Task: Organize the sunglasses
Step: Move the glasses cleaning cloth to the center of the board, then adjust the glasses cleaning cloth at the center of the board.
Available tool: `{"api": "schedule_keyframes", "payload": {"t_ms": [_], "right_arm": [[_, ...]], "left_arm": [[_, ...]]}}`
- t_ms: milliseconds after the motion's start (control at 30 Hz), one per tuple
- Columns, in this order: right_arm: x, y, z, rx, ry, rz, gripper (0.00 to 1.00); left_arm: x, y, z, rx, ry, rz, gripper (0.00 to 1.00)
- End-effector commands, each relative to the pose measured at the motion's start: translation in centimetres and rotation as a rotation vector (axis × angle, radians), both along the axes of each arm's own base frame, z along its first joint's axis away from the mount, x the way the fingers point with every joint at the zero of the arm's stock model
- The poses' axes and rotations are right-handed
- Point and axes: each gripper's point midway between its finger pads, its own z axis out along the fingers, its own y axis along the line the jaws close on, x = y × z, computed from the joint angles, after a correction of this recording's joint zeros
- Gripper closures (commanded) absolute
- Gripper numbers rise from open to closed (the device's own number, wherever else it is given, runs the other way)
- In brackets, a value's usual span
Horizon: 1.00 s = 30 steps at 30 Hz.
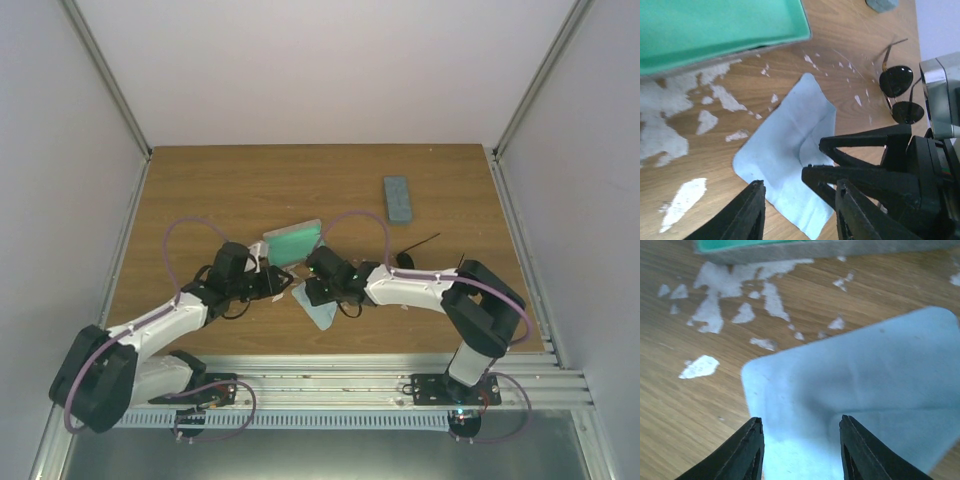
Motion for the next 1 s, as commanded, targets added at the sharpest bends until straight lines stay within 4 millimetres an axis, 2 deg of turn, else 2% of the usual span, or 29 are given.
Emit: {"api": "schedule_keyframes", "payload": {"t_ms": [0, 100, 200, 400, 600, 733, 867, 967], "right_arm": [[-0.2, -3.4, -1.2, -0.121, -0.019, -0.078, 0.59], [0.0, -3.8, -1.9, -0.159, -0.019, -0.087, 0.62], [0.4, -3.4, -2.0, -0.166, -0.026, -0.085, 0.62], [0.7, -2.8, -2.4, -0.197, -0.033, -0.079, 0.63], [1.0, -3.3, -3.0, -0.282, -0.052, -0.127, 0.63], [1.0, -3.9, -3.5, -0.320, -0.058, -0.163, 0.64], [0.8, -5.1, -3.8, -0.360, -0.058, -0.214, 0.72], [0.6, -5.8, -3.0, -0.356, -0.071, -0.242, 0.75]], "left_arm": [[-0.1, -2.4, 0.4, -0.070, -0.029, -0.072, 0.61], [-0.3, -3.6, -0.5, -0.073, -0.001, -0.103, 0.67], [-0.6, -4.8, -1.4, -0.078, 0.028, -0.134, 0.72], [-0.3, -5.9, -3.1, -0.050, 0.078, -0.123, 0.77], [-0.2, -4.9, -6.0, 0.026, 0.167, -0.050, 0.85], [-0.6, -4.1, -7.5, 0.073, 0.211, -0.013, 0.86], [-1.0, -3.5, -8.5, 0.108, 0.245, 0.012, 0.88], [-1.1, -3.2, -8.8, 0.119, 0.261, 0.024, 0.89]]}}
